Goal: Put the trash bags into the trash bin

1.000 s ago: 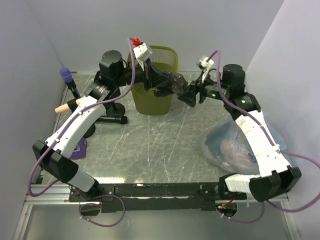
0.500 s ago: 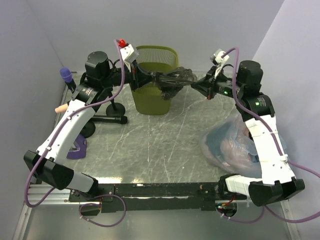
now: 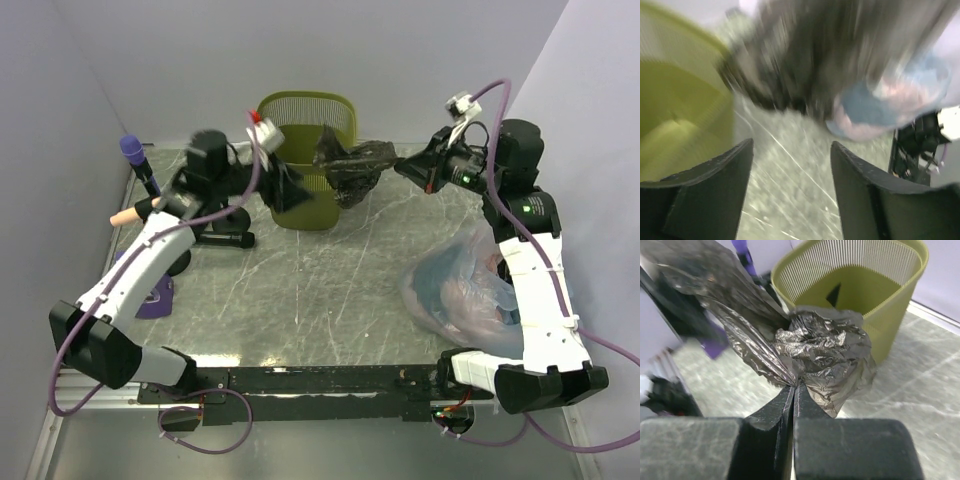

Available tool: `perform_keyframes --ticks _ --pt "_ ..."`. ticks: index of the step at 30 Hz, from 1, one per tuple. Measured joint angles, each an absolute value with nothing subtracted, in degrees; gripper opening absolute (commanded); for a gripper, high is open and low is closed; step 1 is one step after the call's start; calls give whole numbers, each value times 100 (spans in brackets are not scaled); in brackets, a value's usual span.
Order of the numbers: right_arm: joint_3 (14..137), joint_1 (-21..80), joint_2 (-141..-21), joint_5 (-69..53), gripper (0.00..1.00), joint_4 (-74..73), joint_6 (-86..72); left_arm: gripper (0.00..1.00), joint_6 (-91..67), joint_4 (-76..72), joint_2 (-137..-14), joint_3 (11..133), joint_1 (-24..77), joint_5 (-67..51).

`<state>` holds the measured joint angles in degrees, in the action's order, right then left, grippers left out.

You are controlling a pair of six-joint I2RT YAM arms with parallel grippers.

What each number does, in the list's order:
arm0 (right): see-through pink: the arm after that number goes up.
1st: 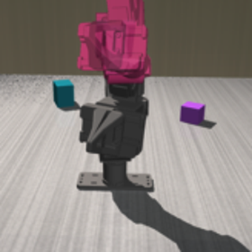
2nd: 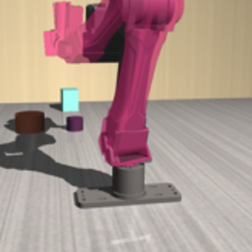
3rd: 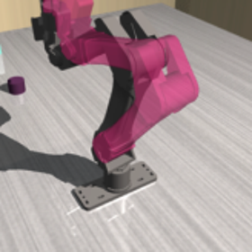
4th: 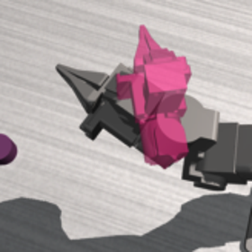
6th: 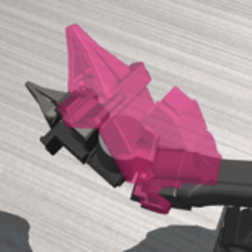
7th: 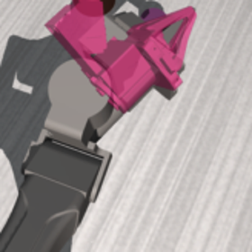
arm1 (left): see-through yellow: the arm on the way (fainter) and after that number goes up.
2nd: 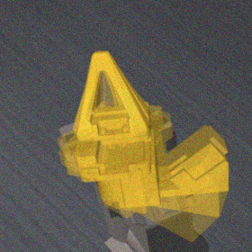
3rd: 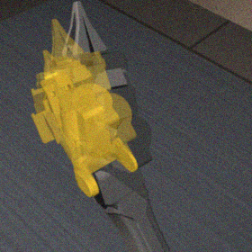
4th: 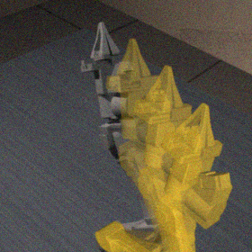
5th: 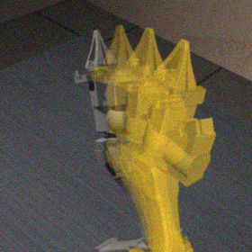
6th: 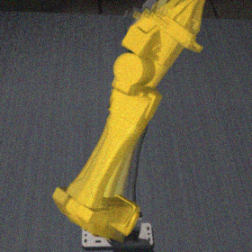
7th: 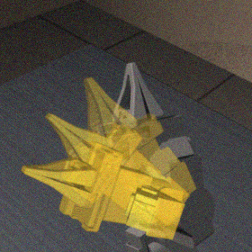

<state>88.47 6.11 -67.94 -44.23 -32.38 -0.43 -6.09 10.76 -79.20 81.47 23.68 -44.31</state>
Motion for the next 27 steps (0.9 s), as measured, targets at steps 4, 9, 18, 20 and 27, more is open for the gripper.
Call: perform_keyframes --ticks 4,9,18,20,27 --pt "9080 484 -6936 -4661 0 -2934 -720 79 -679 751 -7800 7004 2825 -4060" --pt "9301 454 -7078 -4823 0 -2681 -1181 80 -1194 193 -7948 6637 3140 -3697" --pt "9295 443 -7078 -4834 0 -2453 -1559 80 -1551 -854 -8420 7513 3258 -4077" --pt "9295 434 -7083 -4794 0 -2373 -1601 79 -1549 -899 -8508 7625 3291 -4226" --pt "9295 287 -7142 -4770 0 -2281 -1605 56 -1559 -915 -8991 8204 3319 -4613"
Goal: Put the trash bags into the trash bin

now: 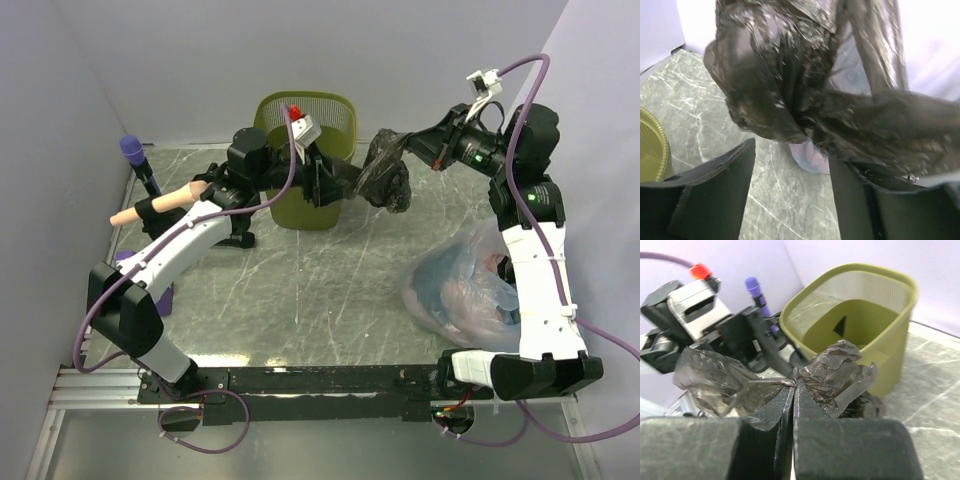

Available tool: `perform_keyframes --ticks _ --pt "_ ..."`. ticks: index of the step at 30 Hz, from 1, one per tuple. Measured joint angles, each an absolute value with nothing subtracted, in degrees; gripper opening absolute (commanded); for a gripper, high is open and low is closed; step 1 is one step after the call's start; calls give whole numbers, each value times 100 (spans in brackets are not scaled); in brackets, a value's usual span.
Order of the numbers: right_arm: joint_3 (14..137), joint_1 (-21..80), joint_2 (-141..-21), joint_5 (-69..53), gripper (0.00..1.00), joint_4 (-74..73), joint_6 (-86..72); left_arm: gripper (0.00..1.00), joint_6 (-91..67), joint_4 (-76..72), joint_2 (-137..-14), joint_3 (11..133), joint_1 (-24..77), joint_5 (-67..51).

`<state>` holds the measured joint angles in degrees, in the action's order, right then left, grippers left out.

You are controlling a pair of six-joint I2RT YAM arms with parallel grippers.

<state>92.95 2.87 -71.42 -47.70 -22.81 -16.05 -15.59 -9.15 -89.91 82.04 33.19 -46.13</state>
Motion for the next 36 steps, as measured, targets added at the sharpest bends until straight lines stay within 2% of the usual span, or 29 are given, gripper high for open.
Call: perform_keyframes --ticks 4,6,8,9,11,12,16,18,20,24,30,36 --pt "9494 16 -7308 -4823 0 -2248 -1522 8 -1511 -867 -9008 8272 3308 -4722" --pt "9703 -93 -7448 -4939 0 -2261 -1299 5 -1245 -604 -9011 8434 3306 -4783" --pt "9813 -156 -7516 -5076 0 -2331 -840 14 -799 -228 -8997 8652 3245 -4829" --pt "9813 -154 -7511 -5151 0 -2399 -499 25 -609 -86 -8958 8694 3201 -4836" --pt "9640 -121 -7389 -5315 0 -2397 228 60 -246 283 -8812 8705 2974 -4864" --pt "9343 -104 -7201 -5369 0 -2316 655 69 -62 543 -8696 8705 2744 -4851" --pt "8128 364 -6294 -5393 0 -2545 2486 82 196 1225 -8451 9008 2012 -4534" --pt "7852 716 -5999 -5387 0 -2759 3363 86 189 1280 -8390 9188 1935 -4451" --pt "7631 1000 -5758 -5352 0 -2827 4018 99 -8 1291 -8385 9400 2060 -4434" --pt "7266 1352 -5474 -5223 0 -2858 4751 97 -403 1302 -8624 9690 2493 -4630" --pt "7089 1559 -5391 -4917 0 -2882 5271 97 -834 1507 -8980 9247 3044 -4842" --pt "7037 1632 -5360 -4672 0 -2867 5441 97 -821 1968 -9297 9334 3151 -4930"
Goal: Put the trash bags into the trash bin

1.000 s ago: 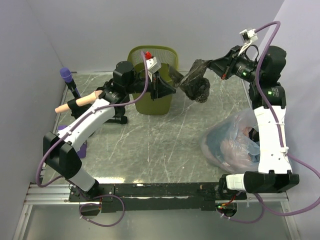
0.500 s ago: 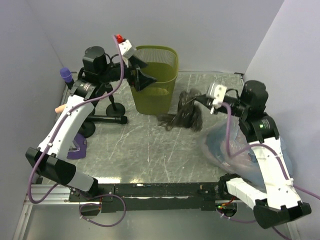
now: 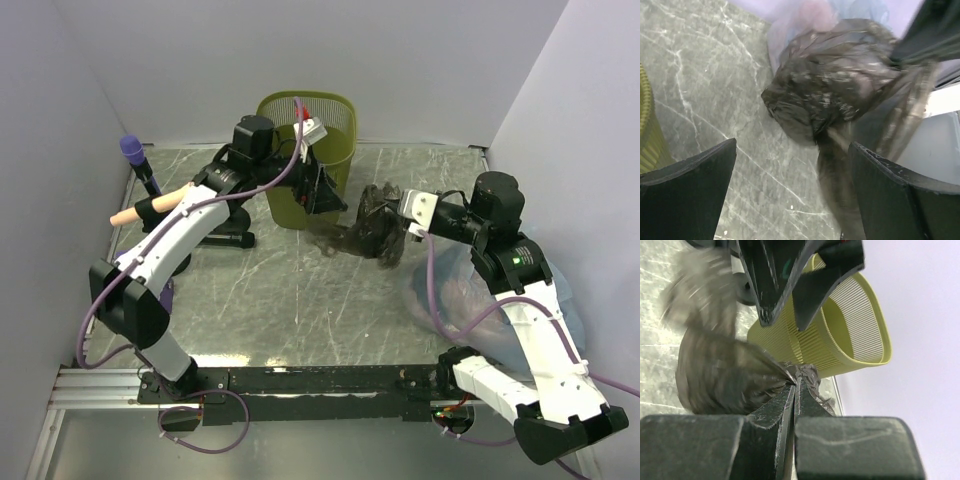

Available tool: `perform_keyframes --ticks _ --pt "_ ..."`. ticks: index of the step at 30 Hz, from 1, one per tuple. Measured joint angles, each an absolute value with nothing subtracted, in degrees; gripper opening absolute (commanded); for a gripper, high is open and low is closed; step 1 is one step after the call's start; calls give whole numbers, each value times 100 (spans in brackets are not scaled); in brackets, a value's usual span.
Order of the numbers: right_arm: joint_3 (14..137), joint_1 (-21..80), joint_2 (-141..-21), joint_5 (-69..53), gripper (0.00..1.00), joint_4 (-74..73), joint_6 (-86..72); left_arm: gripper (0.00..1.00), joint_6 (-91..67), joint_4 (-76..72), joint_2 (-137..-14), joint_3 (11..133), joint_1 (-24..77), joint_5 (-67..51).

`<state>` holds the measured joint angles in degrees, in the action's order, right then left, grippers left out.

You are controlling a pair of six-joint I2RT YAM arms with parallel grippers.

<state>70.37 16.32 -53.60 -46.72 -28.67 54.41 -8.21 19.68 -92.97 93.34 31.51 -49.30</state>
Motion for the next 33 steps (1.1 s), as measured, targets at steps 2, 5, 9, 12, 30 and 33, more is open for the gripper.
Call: perform_keyframes --ticks 2,5,9,12,30,33 --pt "7037 1653 -5360 -4639 0 -2801 5430 97 -792 2005 -9419 9400 3170 -4882" --pt "7041 1715 -5371 -4628 0 -2735 5430 97 -784 1944 -9618 9406 3297 -4755" --pt "7050 1750 -5382 -4602 0 -2814 5518 98 -810 1702 -9933 9461 3592 -4659" --pt "7050 1750 -5376 -4563 0 -2858 5533 86 -821 1564 -10213 9636 3798 -4639" --pt "6997 1684 -5009 -3946 0 -3299 5544 1 -683 930 -10018 9354 3299 -5260" --pt "6744 1682 -4615 -3938 0 -3612 5933 1 -661 926 -9629 9155 2978 -5196"
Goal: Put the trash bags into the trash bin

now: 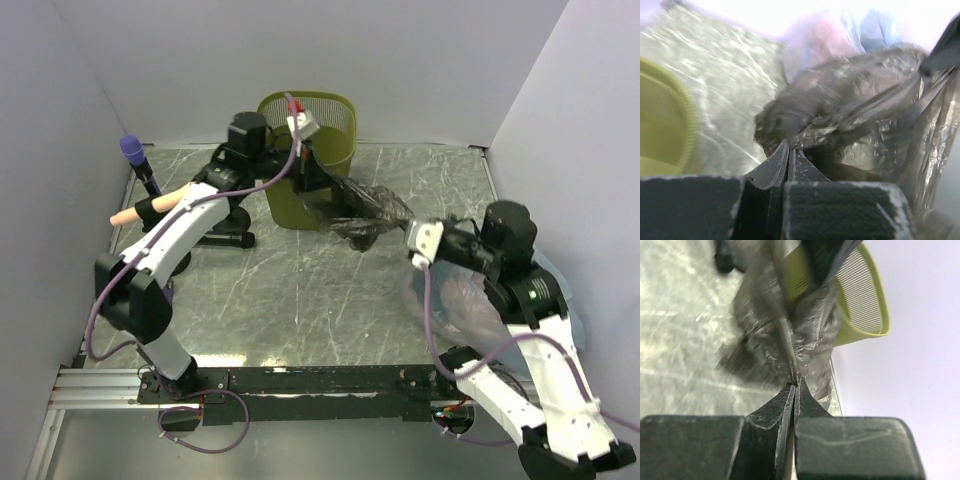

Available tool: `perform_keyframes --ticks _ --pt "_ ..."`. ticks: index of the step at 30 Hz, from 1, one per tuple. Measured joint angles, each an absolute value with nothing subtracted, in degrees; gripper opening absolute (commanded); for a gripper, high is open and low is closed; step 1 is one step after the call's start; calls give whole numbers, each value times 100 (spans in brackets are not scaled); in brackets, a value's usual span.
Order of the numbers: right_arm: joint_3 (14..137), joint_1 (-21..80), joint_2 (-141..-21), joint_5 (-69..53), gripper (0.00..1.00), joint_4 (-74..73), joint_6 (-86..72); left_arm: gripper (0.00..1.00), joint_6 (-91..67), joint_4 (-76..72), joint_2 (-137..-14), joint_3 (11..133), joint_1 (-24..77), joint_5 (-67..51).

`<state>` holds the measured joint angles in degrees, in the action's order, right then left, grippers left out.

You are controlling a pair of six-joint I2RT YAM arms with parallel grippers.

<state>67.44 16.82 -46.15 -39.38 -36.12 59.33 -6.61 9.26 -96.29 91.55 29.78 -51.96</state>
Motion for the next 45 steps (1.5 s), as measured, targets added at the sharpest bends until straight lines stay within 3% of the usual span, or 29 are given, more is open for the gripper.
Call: perform_keyframes --ticks 6,7,8,9,10,13,16,19,26,40,45 --pt "6418 1684 -4209 -3889 1 -3999 6403 1 -508 923 -9024 9087 2899 -5183" --pt "6394 1684 -4209 -3854 6 -3997 6425 1 -486 923 -8956 9052 2908 -5186" --pt "6346 1684 -4209 -3820 29 -3990 6451 1 -445 928 -8888 9011 2923 -5188" --pt "6292 1684 -4211 -3782 39 -3999 6471 1 -392 939 -8825 8956 2936 -5194" --pt "6250 1684 -4211 -3750 57 -4010 6447 1 -368 945 -8805 8930 2941 -5199" --pt "6241 1684 -4268 -3671 82 -4187 6252 1 -294 996 -8755 8801 2941 -5146" --pt "6726 1684 -4580 -3717 91 -4488 5478 1 -95 1087 -8718 8661 2939 -5026" --pt "7961 1684 -5151 -3913 91 -4619 4403 1 298 1256 -8667 8558 2950 -4893" --pt "9332 1662 -6364 -4215 89 -4600 2473 1 2117 1678 -8106 8038 3354 -4198" --pt "8145 1597 -7614 -5502 88 -4045 364 1 3728 1479 -7102 7356 3693 -3415" --pt "7754 1533 -7636 -6326 83 -3334 -563 1 3870 1306 -7017 7144 3736 -3288"
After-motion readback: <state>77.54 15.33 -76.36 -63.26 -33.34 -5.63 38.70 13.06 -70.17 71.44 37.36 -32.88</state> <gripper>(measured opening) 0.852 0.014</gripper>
